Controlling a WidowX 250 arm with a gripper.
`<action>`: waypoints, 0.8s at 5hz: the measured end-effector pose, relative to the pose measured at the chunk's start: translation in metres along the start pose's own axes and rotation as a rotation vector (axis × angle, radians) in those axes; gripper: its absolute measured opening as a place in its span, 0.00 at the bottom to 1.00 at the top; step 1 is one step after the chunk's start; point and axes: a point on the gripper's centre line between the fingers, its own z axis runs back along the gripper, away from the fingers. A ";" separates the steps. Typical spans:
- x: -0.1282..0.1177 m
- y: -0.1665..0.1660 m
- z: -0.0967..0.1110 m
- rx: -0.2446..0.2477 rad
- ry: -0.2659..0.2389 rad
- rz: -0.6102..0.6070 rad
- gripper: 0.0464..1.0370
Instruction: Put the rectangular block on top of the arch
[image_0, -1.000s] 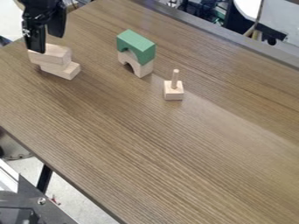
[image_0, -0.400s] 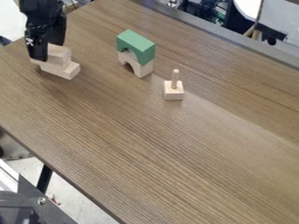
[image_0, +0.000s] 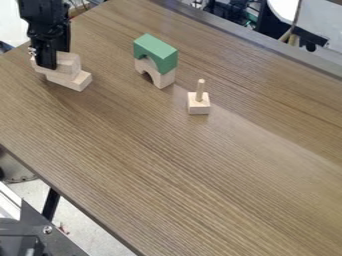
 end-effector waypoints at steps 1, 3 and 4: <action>-0.003 0.001 0.000 -0.007 0.017 -0.007 0.50; -0.018 -0.006 0.035 -0.076 0.060 -0.128 0.50; -0.039 -0.019 0.051 -0.114 0.044 -0.287 0.50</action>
